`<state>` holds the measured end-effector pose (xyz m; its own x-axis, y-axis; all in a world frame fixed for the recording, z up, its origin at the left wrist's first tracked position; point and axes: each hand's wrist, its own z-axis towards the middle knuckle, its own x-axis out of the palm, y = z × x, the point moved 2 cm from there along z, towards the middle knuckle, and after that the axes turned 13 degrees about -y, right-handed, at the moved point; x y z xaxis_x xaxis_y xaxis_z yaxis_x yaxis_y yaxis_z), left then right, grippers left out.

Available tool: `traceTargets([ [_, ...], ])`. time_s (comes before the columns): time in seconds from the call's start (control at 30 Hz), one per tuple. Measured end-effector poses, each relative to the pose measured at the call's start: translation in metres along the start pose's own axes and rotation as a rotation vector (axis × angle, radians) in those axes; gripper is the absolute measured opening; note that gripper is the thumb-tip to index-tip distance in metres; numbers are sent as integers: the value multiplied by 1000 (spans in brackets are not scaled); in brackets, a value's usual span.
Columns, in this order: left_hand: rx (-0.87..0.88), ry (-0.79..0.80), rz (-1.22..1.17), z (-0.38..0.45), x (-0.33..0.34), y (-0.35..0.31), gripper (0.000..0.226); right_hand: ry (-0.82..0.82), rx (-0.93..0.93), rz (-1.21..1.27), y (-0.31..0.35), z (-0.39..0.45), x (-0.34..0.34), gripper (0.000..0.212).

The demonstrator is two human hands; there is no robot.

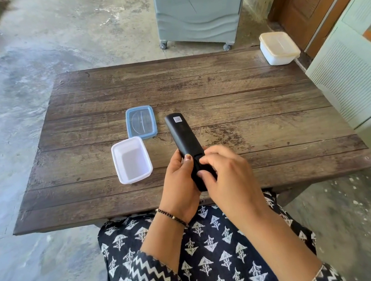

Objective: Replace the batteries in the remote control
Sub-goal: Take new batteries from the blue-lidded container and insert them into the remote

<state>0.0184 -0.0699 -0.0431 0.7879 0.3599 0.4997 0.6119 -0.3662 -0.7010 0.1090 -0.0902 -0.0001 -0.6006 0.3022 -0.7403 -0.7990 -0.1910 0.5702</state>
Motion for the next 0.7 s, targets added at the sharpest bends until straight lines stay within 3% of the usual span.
traceTargets([
  [0.23, -4, -16, 32, 1, -4, -1, 31, 57, -46, -15, -2, -10, -4, 33],
  [0.47, 6, -3, 30, -2, 0, -2, 30, -28, 54, 15, 4, -14, -4, 22],
  [0.7, 13, -6, 69, -2, -3, -1, 29, 32, 22, 16, 3, -12, -4, 24],
])
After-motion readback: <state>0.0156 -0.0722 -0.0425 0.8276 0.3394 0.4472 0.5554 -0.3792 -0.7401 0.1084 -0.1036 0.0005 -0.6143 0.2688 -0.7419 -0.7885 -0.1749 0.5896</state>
